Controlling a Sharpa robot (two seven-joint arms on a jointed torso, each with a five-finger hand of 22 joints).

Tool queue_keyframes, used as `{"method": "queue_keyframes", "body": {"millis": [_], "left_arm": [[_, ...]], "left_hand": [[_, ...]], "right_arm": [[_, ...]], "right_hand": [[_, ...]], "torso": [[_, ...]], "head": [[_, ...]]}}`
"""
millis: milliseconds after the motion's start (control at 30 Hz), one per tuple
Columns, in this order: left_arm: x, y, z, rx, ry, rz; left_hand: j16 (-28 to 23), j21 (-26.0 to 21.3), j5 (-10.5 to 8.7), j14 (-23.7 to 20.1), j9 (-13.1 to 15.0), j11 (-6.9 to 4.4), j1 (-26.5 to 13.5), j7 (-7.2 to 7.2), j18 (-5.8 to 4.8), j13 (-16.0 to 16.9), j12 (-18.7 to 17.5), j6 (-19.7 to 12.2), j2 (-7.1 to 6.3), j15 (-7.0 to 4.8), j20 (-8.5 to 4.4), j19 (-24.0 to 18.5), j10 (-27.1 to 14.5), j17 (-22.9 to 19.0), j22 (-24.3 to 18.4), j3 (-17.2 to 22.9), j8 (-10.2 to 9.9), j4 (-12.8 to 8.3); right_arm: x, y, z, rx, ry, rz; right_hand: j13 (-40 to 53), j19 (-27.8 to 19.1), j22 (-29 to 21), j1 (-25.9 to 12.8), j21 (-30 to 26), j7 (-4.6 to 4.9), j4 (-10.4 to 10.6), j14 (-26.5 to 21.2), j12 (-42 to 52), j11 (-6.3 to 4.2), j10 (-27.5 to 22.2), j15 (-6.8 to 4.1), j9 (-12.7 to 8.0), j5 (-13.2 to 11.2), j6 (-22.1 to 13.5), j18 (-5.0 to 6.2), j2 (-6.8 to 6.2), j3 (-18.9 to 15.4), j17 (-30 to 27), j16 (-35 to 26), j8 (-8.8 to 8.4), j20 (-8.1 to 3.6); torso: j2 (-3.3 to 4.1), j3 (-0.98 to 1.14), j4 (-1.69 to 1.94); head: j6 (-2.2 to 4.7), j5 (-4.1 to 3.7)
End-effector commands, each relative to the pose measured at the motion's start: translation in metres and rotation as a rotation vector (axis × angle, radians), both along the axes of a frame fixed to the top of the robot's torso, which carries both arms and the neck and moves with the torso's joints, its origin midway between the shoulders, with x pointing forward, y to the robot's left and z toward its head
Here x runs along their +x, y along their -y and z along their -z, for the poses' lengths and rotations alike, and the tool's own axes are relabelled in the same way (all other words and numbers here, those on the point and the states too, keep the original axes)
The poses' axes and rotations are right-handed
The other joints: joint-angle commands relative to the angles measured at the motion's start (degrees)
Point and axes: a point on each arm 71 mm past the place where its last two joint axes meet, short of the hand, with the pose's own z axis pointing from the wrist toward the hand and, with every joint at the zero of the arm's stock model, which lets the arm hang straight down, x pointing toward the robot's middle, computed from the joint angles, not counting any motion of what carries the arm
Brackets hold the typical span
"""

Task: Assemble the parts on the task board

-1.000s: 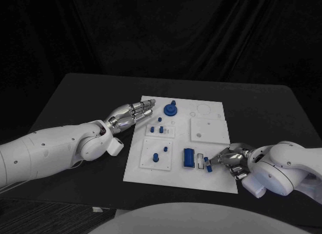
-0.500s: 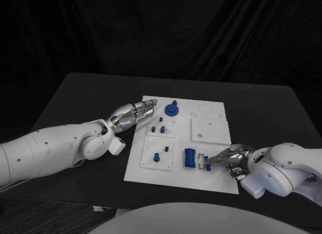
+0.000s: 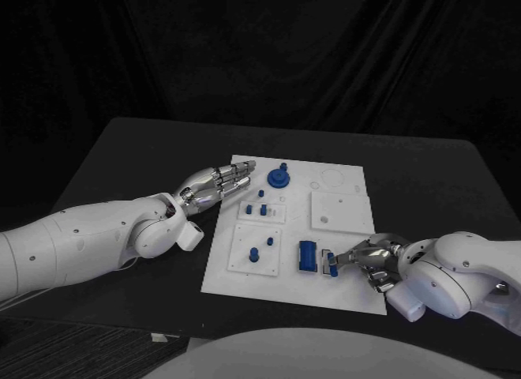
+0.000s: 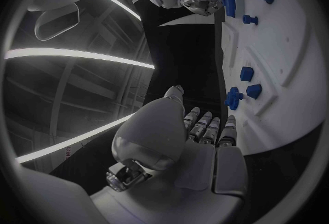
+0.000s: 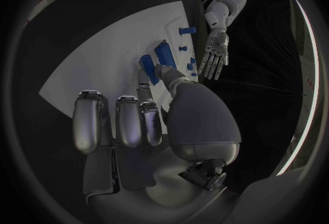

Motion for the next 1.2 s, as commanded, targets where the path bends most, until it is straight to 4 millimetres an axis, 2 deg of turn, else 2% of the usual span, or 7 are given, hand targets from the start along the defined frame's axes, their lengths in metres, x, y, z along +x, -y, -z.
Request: {"method": "queue_keyframes", "body": {"millis": [33, 333, 500, 600, 800, 933, 1200], "left_arm": [[-0.0002, 0.001, -0.0015, -0.016, 0.016, 0.0], [0.0001, 0.0013, -0.0013, -0.016, 0.015, 0.001], [0.0003, 0.0011, -0.0012, -0.016, 0.014, 0.001], [0.0004, 0.0013, -0.001, -0.015, 0.013, 0.002], [0.0007, 0.0018, -0.0007, -0.015, 0.011, 0.004], [0.0007, 0.0017, -0.0007, -0.015, 0.01, 0.005], [0.0006, 0.0016, -0.0006, -0.015, 0.009, 0.007]], "left_hand": [[-0.21, 0.39, 0.28, 0.08, 0.07, -0.34, -0.3, -0.05, -0.53, -0.04, -0.03, 0.26, -0.16, 0.12, 0.34, 0.03, 0.07, -0.05, 0.09, 0.2, 0.17, 0.07], [-0.21, 0.39, 0.28, 0.08, 0.07, -0.37, -0.29, -0.01, -0.5, -0.03, -0.02, 0.29, -0.16, 0.09, 0.34, 0.04, 0.09, -0.05, 0.1, 0.21, 0.18, 0.06], [-0.21, 0.41, 0.29, 0.08, 0.07, -0.38, -0.28, 0.02, -0.47, -0.03, -0.02, 0.3, -0.15, 0.09, 0.36, 0.05, 0.07, -0.05, 0.11, 0.23, 0.18, 0.06], [-0.21, 0.41, 0.29, 0.08, 0.07, -0.38, -0.28, 0.02, -0.47, -0.03, -0.02, 0.3, -0.15, 0.09, 0.36, 0.05, 0.07, -0.05, 0.11, 0.23, 0.18, 0.06], [-0.21, 0.41, 0.3, 0.08, 0.06, -0.38, -0.27, 0.04, -0.46, -0.04, -0.03, 0.27, -0.14, 0.09, 0.37, 0.05, 0.04, -0.05, 0.1, 0.24, 0.18, 0.05], [-0.21, 0.41, 0.31, 0.08, 0.06, -0.38, -0.26, 0.07, -0.44, -0.04, -0.03, 0.25, -0.12, 0.09, 0.38, 0.05, 0.02, -0.05, 0.11, 0.26, 0.18, 0.04], [-0.21, 0.42, 0.33, 0.08, 0.06, -0.38, -0.24, 0.1, -0.43, -0.05, -0.04, 0.25, -0.09, 0.1, 0.41, 0.06, -0.03, -0.05, 0.11, 0.29, 0.17, 0.04]], "right_arm": [[0.0009, -0.0026, -0.0007, 0.015, 0.012, -0.003], [0.0035, -0.0034, -0.0001, 0.01, 0.027, -0.006], [0.004, -0.0045, -0.0003, 0.003, 0.038, -0.019], [0.0042, -0.0054, -0.0001, 0.002, 0.037, -0.027], [0.0043, -0.0068, 0.001, -0.006, 0.028, -0.056], [0.0039, -0.0067, 0.002, -0.01, 0.017, -0.07], [0.0039, -0.0054, 0.0033, -0.025, 0.005, -0.085]], "right_hand": [[15.09, 1.97, 11.85, 0.05, -0.43, -0.86, 0.45, 2.36, 0.14, -0.25, 6.24, -0.06, -0.01, -0.55, 0.33, -0.27, 0.66, -0.15, -0.09, -0.41, 0.21, -0.51], [15.09, 1.38, 11.42, -0.12, -1.84, -0.68, 1.33, 2.25, 0.14, -0.1, 6.24, 0.05, -0.08, -2.54, -0.23, 0.04, 1.03, -0.74, -0.78, -0.73, 0.07, -0.42], [15.09, 1.34, 11.41, -0.03, -1.94, -0.67, 2.11, 2.3, 0.14, -0.06, 6.24, 0.1, -0.1, -5.92, -0.46, 0.05, 1.22, -1.5, -0.78, -0.8, 0.14, -0.35], [15.09, 1.34, 11.41, 0.1, -1.97, -0.67, 2.28, 2.32, 0.14, -0.06, 6.24, 0.1, -0.11, -7.0, -0.52, 0.05, 1.21, -1.77, -0.74, -0.79, 0.18, -0.34], [15.09, 1.14, 11.25, 0.3, -2.54, -0.58, 2.92, 2.36, 0.14, 0.03, 6.24, 0.16, -0.18, -11.23, -0.9, 0.17, 1.05, -2.92, -0.66, -0.8, 0.3, -0.3], [15.09, 0.93, 11.08, 0.3, -3.12, -0.47, 3.1, 2.37, 0.14, 0.11, 6.24, 0.2, -0.28, -12.29, -1.3, 0.29, 0.82, -3.44, -0.63, -0.79, 0.37, -0.27], [15.09, 0.85, 11.02, 0.34, -3.32, -0.41, 3.14, 2.36, 0.14, 0.16, 6.24, 0.23, -0.33, -12.61, -1.52, 0.33, 0.72, -3.63, -0.67, -0.81, 0.37, -0.26]], "torso": [[-0.01, 0.0, -0.03], [-0.02, 0.0, 0.01], [0.0, 0.02, -0.03], [0.0, 0.01, -0.07], [0.04, 0.0, -0.08], [0.01, -0.01, -0.05], [0.0, -0.02, -0.08]], "head": [[-0.01, 0.09], [-0.01, 0.2], [-0.01, 0.28], [-0.01, 0.25], [-0.01, 0.23], [-0.01, 0.32], [-0.01, 0.3]]}}
